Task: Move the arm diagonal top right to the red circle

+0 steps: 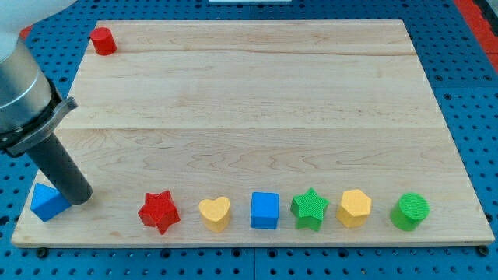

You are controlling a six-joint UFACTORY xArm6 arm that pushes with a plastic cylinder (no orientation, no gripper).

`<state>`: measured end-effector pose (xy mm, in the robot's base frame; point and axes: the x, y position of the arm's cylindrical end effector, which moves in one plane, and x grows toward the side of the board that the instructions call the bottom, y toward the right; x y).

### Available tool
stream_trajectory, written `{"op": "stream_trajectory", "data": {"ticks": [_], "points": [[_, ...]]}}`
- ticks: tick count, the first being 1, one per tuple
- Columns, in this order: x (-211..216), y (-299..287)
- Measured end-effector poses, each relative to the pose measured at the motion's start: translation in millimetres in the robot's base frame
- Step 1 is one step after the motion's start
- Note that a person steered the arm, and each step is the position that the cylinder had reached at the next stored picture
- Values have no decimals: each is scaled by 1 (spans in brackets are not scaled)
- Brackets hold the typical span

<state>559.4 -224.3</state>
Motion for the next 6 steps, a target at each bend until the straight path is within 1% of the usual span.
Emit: {"op": "stream_trajectory", "data": {"ticks": [1, 2, 4, 5, 6], "points": [[0, -1], [-25, 20], [-145, 28], [-215, 44], [-295, 65]]}}
